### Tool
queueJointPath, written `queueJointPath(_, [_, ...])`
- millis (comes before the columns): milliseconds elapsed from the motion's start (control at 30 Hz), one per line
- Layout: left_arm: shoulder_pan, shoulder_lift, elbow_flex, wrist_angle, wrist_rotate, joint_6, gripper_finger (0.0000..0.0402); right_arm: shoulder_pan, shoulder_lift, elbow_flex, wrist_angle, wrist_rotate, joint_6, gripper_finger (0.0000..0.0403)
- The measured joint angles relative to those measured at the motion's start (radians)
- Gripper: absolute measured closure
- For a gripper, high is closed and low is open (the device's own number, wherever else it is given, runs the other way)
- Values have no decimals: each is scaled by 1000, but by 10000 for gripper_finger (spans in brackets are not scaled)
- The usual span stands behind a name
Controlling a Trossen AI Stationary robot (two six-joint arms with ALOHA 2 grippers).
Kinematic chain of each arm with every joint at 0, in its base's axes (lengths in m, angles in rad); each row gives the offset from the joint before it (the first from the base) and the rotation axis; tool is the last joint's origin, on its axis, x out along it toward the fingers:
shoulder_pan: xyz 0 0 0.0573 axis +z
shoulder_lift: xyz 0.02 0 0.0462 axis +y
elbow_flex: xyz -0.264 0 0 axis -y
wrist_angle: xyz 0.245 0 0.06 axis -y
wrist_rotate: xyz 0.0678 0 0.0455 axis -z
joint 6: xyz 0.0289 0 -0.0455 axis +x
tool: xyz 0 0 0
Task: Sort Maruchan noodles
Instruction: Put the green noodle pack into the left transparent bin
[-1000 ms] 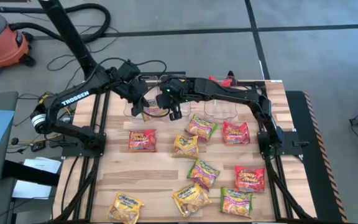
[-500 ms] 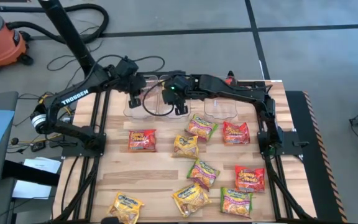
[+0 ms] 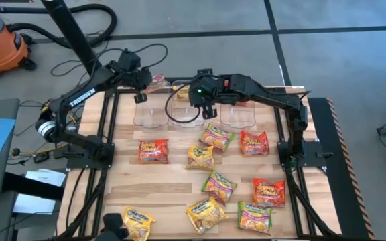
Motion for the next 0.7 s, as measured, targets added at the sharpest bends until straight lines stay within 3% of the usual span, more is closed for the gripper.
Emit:
queueJointPath(267, [4,116,0,-10,3,115,383,-5,-11,-2,-83,-1,78,270])
queueJointPath(400, [10,163,0,1,70,200,383,-5,-9,-1,-106,-2,82,270])
queueJointPath(700, [59,245,0,29,122,227,383,-4,-9,-1,-111,-4,106,270])
